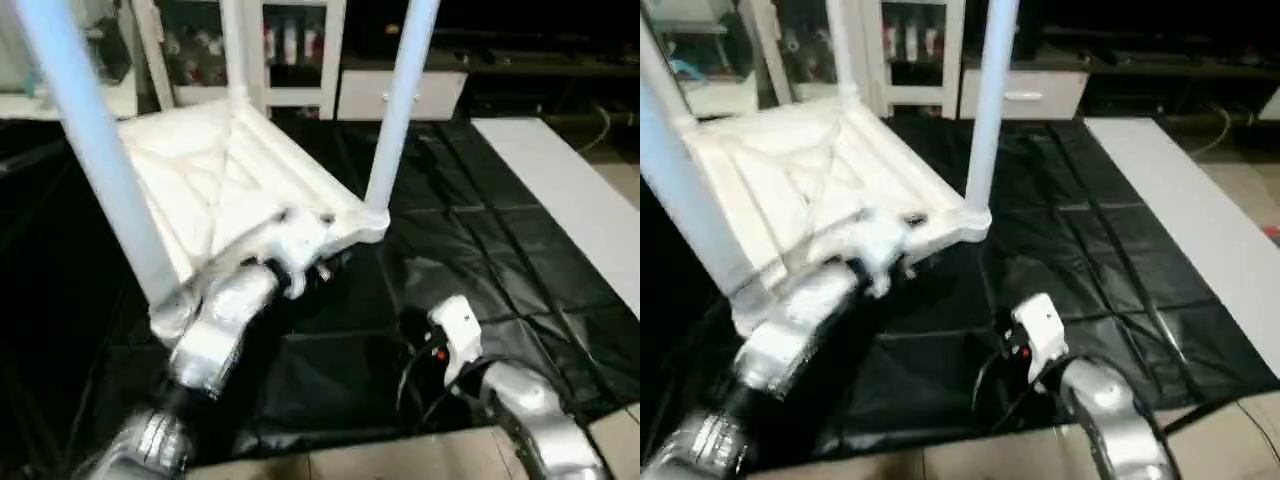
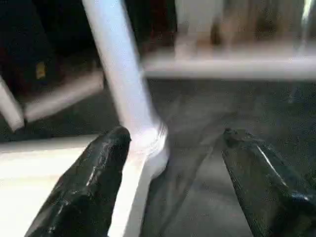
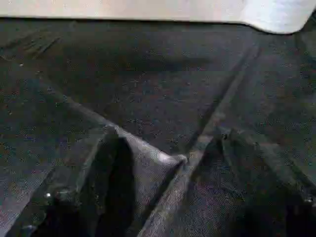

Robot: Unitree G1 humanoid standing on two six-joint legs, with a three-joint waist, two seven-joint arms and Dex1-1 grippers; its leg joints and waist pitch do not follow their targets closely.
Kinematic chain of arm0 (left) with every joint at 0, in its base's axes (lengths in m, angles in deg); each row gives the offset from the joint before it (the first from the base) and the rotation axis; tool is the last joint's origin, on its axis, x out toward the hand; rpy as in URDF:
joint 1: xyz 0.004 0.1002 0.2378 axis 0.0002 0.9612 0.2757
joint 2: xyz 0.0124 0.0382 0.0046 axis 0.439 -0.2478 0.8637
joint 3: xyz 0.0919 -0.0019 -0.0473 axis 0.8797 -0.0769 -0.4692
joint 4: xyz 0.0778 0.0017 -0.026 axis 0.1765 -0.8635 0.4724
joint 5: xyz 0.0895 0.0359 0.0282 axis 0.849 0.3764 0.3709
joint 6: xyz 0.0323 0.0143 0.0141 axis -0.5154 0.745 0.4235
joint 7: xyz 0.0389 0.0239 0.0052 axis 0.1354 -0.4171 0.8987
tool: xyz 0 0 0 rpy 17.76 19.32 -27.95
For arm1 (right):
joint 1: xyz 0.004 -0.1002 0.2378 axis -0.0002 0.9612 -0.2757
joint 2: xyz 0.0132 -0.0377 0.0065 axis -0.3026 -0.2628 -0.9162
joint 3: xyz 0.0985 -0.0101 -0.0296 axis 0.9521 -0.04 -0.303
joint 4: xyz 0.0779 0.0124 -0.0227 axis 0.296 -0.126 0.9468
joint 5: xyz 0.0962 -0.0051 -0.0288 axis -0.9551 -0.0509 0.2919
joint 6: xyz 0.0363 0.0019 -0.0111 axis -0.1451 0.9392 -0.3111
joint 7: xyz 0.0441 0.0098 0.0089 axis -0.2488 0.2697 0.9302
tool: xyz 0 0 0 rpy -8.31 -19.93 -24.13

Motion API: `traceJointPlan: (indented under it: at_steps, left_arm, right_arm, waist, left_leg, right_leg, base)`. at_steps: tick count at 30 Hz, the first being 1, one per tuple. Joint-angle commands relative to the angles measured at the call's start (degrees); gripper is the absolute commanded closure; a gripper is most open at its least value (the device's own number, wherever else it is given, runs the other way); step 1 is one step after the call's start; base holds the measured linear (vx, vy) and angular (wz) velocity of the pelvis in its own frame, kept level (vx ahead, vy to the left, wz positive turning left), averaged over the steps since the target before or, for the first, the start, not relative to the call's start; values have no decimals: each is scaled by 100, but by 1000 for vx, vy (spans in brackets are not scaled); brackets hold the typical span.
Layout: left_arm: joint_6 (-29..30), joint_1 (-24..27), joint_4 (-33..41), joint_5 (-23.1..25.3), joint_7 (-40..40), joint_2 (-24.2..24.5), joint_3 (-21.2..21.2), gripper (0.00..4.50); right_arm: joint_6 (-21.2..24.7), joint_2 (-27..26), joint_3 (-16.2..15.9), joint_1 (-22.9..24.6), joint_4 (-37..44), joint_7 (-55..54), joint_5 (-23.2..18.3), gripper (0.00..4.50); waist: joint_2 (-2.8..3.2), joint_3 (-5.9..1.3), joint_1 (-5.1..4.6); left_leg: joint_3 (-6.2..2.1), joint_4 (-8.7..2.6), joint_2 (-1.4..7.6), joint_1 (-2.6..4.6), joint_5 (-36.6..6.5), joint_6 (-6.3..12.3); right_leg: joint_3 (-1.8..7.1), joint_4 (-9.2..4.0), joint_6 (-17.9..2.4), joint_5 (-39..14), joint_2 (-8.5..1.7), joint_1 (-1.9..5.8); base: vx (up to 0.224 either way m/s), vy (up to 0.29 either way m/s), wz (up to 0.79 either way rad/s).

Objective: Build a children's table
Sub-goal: Rotate leg to tighten

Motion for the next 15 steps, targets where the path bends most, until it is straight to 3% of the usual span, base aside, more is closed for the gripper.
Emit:
traceJointPlan:
  at_steps: [1,4,5,6,7,10,12,15]
  left_arm:
    - [-722,305,784,-319,123,118,-384,107]
    - [-1014,519,1117,-278,234,173,-452,107]
    - [-1554,796,1496,-6,356,302,-398,107]
    - [-1779,915,1650,110,422,324,-405,107]
    - [-1884,977,1728,190,469,313,-442,77]
    - [-2424,1330,2063,642,794,213,-722,72]
    - [-2778,1627,2289,931,1025,129,-1012,37]
    - [-2971,1952,2521,1060,1458,-2,-1393,27]
  right_arm:
    - [-325,-49,68,-16,-255,106,-37,74]
    - [-416,-77,66,-5,-324,149,-53,74]
    - [-506,-98,65,-1,-378,179,-55,74]
    - [-549,-108,65,7,-392,188,-52,74]
    - [-581,-118,69,6,-414,194,-50,74]
    - [-716,-158,88,15,-474,216,-48,74]
    - [-766,-155,110,61,-376,239,-76,74]
    - [-705,-111,153,189,-57,284,-152,74]
  waist:
    - [30,-344,4]
    - [41,-312,-16]
    - [31,-285,-28]
    - [43,-290,-22]
    - [42,-293,-31]
    - [58,-290,-66]
    - [39,-301,-64]
    - [15,-286,-76]
  left_leg:
    - [-106,-431,319,-36,-1329,362]
    - [-115,-447,306,-18,-1566,319]
    - [-129,-471,316,-9,-1720,254]
    - [-141,-473,319,-11,-1728,235]
    - [-152,-479,331,-23,-1729,215]
    - [-138,-478,329,-21,-1729,187]
    - [-137,-471,315,-30,-1721,204]
    - [-134,-471,320,-43,-1695,259]
  right_leg:
    - [367,-445,-1086,-1546,-408,304]
    - [359,-491,-869,-2004,-387,295]
    - [363,-527,-709,-2303,-382,285]
    - [364,-523,-674,-2321,-389,285]
    - [370,-522,-641,-2307,-399,294]
    - [383,-523,-619,-2168,-375,280]
    - [384,-517,-575,-2201,-378,289]
    - [389,-517,-541,-2234,-367,281]
  base:
    - [0,0,0]
    - [0,0,0]
    - [0,0,0]
    - [0,0,0]
    - [0,0,0]
    - [0,0,0]
    - [0,0,0]
    - [0,0,0]
